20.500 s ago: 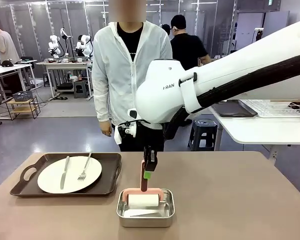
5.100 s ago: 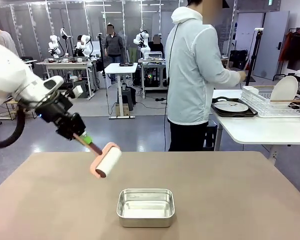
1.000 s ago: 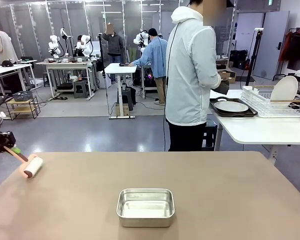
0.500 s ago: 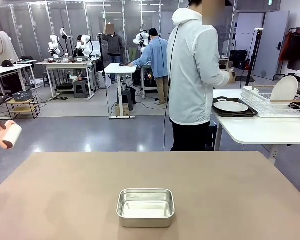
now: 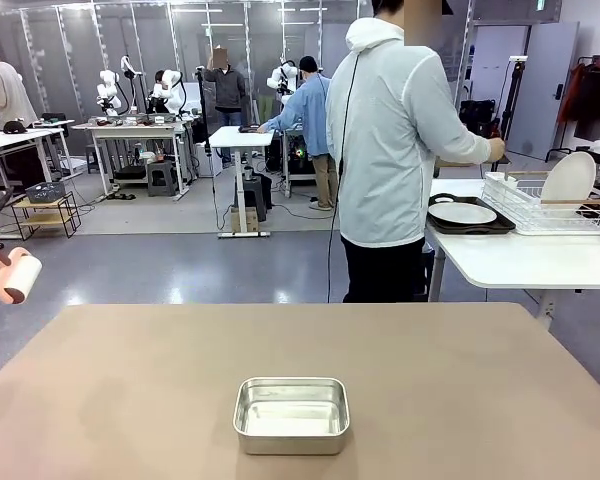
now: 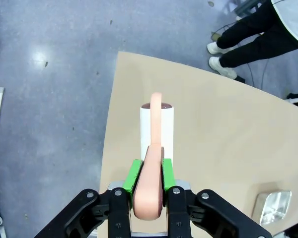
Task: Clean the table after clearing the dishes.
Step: When the right (or left) Handle tray is removed, use the right hand (or left hand) to clean the right (or left) side of the table with the Lint Roller, then place the Lint Roller back on top of the Airtight Container.
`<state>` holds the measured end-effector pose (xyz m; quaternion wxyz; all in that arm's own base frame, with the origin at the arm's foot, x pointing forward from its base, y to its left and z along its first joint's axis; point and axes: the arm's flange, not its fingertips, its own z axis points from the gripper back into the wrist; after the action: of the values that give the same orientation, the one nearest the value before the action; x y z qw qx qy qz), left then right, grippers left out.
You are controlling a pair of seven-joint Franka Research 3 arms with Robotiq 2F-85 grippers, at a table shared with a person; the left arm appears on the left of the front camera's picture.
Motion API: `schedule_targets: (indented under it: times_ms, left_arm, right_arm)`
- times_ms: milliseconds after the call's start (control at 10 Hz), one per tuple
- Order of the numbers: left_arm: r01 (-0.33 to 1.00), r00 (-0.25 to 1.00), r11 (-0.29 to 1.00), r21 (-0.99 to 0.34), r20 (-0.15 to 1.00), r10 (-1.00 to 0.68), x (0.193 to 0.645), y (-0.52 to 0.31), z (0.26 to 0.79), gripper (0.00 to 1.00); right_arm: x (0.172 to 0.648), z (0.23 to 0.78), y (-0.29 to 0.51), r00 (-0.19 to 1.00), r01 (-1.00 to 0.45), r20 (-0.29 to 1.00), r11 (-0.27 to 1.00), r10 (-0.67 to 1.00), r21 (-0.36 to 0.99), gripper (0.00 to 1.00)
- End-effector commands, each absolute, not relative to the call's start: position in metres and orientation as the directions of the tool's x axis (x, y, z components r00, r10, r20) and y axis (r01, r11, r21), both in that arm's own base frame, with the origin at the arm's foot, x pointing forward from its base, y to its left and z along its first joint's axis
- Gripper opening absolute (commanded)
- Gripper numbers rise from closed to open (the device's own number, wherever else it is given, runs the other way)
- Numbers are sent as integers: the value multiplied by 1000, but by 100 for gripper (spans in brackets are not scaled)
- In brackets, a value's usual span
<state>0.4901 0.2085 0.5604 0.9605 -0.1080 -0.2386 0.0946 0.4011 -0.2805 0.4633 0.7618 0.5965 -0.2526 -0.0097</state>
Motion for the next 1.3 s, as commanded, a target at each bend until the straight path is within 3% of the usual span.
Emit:
schedule_targets:
  times_ms: [0, 800, 1000, 1200]
  left_arm:
    - [-112, 868, 964, -241, 448, 213, 491, 210, 567, 22]
    - [-125, 867, 960, -251, 443, 229, 492, 207, 563, 22]
    - [168, 836, 947, -273, 548, 10, 483, 156, 602, 22]
    - [516, 747, 850, -102, 540, -389, 442, 86, 647, 22]
  right_arm:
    - [398, 465, -278, 868, -302, 386, 285, -312, 910, 100]
    - [398, 465, -278, 868, -302, 386, 285, -312, 910, 100]
    - [398, 465, -278, 868, -302, 386, 285, -312, 910, 100]
    - [398, 465, -278, 868, -302, 386, 285, -312, 910, 100]
